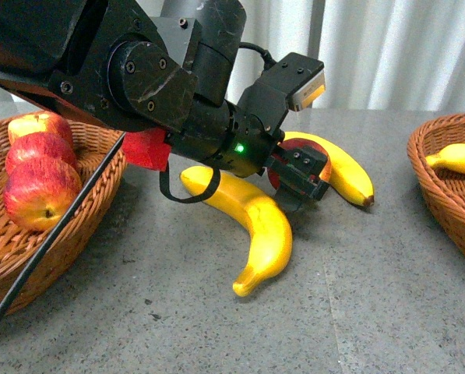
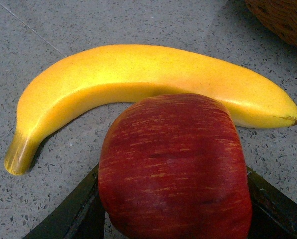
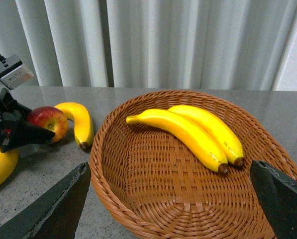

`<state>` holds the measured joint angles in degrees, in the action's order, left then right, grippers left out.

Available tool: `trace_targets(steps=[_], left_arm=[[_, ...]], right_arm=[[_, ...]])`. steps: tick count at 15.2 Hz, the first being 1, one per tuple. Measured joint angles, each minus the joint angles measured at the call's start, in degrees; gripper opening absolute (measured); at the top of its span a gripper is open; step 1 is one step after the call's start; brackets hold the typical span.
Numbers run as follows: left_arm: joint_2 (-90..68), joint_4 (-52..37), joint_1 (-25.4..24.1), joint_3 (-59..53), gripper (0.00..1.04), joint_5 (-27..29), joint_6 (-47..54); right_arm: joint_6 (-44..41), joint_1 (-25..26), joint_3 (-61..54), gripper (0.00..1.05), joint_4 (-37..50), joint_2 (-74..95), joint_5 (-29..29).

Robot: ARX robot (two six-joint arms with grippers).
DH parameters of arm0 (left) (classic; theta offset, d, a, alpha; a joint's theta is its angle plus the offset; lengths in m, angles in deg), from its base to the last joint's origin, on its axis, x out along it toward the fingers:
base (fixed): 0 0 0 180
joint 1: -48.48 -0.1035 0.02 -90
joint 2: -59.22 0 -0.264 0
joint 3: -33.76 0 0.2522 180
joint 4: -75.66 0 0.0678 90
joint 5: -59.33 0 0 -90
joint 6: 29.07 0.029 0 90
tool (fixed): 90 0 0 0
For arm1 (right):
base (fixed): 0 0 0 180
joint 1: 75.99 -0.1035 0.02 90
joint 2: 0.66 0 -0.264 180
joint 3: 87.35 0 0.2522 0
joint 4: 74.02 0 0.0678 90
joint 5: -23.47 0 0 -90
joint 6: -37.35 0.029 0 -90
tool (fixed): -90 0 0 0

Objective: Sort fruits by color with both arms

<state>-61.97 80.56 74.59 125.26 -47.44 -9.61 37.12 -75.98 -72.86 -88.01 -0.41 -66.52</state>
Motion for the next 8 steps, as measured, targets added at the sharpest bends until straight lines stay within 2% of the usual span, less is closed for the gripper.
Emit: trace_targets(steps=[5,8], left_arm=[[4.63,-4.02,1.03,-5.07,0.66,2.05,-1.51],[16.24,-9.81,1.25,-9.99,0.65,8.31,-4.52]], right_arm=[[0.0,0.0,0.0,0.98,0.0,0.0,0.0],[0.0,0.0,0.0,0.98,0.0,0.0,0.0]])
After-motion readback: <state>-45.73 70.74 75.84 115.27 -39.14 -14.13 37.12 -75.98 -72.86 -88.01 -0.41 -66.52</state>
